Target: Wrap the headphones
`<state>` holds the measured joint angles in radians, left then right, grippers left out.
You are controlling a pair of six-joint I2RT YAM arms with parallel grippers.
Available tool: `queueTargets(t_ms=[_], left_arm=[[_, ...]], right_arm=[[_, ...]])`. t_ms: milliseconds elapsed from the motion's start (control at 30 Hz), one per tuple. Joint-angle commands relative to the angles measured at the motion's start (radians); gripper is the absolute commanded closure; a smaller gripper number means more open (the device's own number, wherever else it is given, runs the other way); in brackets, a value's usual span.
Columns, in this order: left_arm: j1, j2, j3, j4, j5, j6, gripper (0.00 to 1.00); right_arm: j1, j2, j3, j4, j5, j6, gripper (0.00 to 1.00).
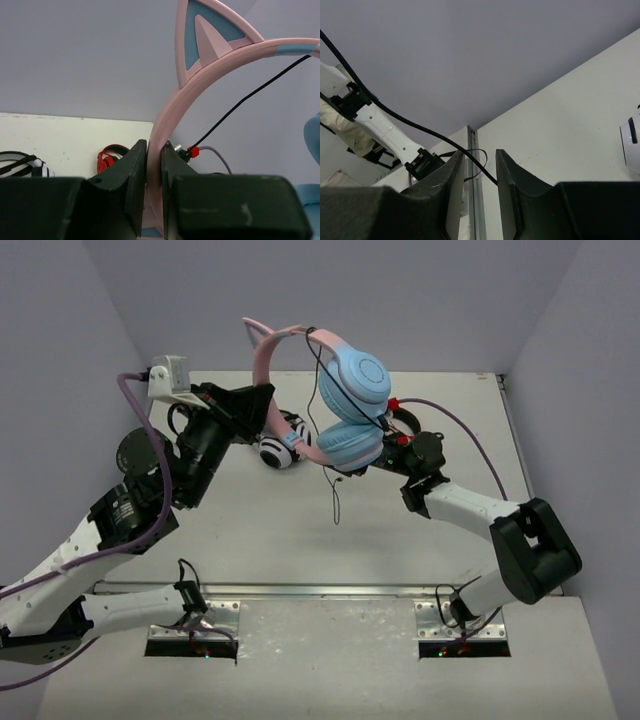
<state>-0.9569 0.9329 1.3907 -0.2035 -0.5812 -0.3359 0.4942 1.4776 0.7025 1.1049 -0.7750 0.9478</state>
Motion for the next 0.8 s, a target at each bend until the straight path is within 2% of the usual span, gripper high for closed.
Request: queueTargets(t_ms=[0,67,167,267,300,400,467,600,667,700,767], left_arm=[[-0.011,0.018,0.057,0.110,-0.066,-0.071,1.00],[-0.009,0.032,0.094,0.084,-0.078,-0.077,1.00],[-0.011,0.056,0.133,0.061,-0.082,-0.077,1.00],[-0.009,0.057,0.139,0.064,-0.103,-0.086,1.00],[-0.011,0.057,0.140,0.056,-0.124,-0.092,1.00],[-0.011,0.066,0.162,0.029,-0.193,-0.123,1.00],[-0.011,0.061,0.151,0.024,-0.288,-0.150,1.00],[-0.011,0.056,0.116,0.064,-0.423,-0.209,1.00],[-0.011,0.078,0.146,0.052,-0.457,-0.232,0.99],[-0.011,0.087,0.162,0.036,-0.495,-0.241,1.00],[-0.011,0.115,0.192,0.036,-0.528,-0.244,1.00]], right_arm=[[0.009,0.015,0.052,0.063,0.023,-0.022,0.67],[0.009,0.003,0.066,-0.059,0.065,-0.088,0.59],[0.009,0.009,0.086,-0.120,0.063,-0.164,0.57],[0.012,0.030,0.086,-0.082,0.042,-0.149,0.67],[0.014,0.045,0.077,-0.070,0.039,-0.142,0.80],[0.015,0.040,0.045,-0.010,0.029,-0.110,0.97],[0.024,0.023,-0.026,0.076,0.048,-0.080,0.99],[0.063,-0.081,-0.127,0.118,0.063,-0.075,0.99],[0.107,-0.141,-0.149,0.063,0.088,-0.131,0.99],[0.127,-0.199,-0.150,-0.039,0.106,-0.162,0.99],[0.193,-0.246,-0.130,-0.135,0.134,-0.257,0.99]])
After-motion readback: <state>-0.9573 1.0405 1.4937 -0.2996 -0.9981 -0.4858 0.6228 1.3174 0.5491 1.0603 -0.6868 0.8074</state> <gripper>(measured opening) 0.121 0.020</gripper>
